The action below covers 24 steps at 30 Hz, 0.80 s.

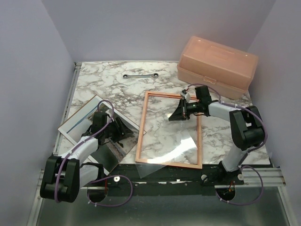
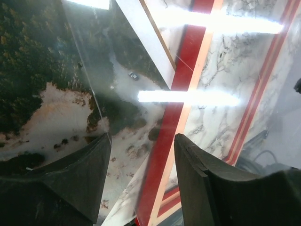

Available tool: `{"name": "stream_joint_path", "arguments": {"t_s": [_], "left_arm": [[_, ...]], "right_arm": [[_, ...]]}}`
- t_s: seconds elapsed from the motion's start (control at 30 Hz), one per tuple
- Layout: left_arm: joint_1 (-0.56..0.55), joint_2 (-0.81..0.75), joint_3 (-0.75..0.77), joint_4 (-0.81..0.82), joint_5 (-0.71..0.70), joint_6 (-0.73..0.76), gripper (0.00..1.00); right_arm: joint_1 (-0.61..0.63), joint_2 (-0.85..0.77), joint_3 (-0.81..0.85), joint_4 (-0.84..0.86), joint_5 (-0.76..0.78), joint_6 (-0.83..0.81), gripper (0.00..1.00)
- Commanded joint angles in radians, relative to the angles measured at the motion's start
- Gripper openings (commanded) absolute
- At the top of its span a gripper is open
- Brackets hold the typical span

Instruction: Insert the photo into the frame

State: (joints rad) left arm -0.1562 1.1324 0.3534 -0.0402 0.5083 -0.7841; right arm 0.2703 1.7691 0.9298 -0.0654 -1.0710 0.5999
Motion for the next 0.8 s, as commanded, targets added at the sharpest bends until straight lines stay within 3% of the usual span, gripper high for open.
{"name": "stream_joint_path", "arguments": {"t_s": [0.0, 0.37, 0.6, 0.77], "left_arm": [[0.006, -0.059, 0.037, -0.076, -0.006, 0.031, 0.59], [-0.024, -0.157, 0.102, -0.203, -0.022, 0.050, 0.64], [-0.185, -0.099, 0.182, -0.270, -0.161, 0.052, 0.64], [-0.276, 0.009, 0.221, -0.258, -0.232, 0.042, 0.58]], "right_arm": [[0.006, -0.100, 0.016, -0.091, 0.060, -0.018, 0.05], [0.005, -0.387, 0.182, -0.394, 0.337, -0.024, 0.01], [0.006, -0.537, 0.333, -0.590, 0.580, -0.019, 0.00], [0.006, -0.582, 0.399, -0.670, 0.650, -0.029, 0.00]]}}
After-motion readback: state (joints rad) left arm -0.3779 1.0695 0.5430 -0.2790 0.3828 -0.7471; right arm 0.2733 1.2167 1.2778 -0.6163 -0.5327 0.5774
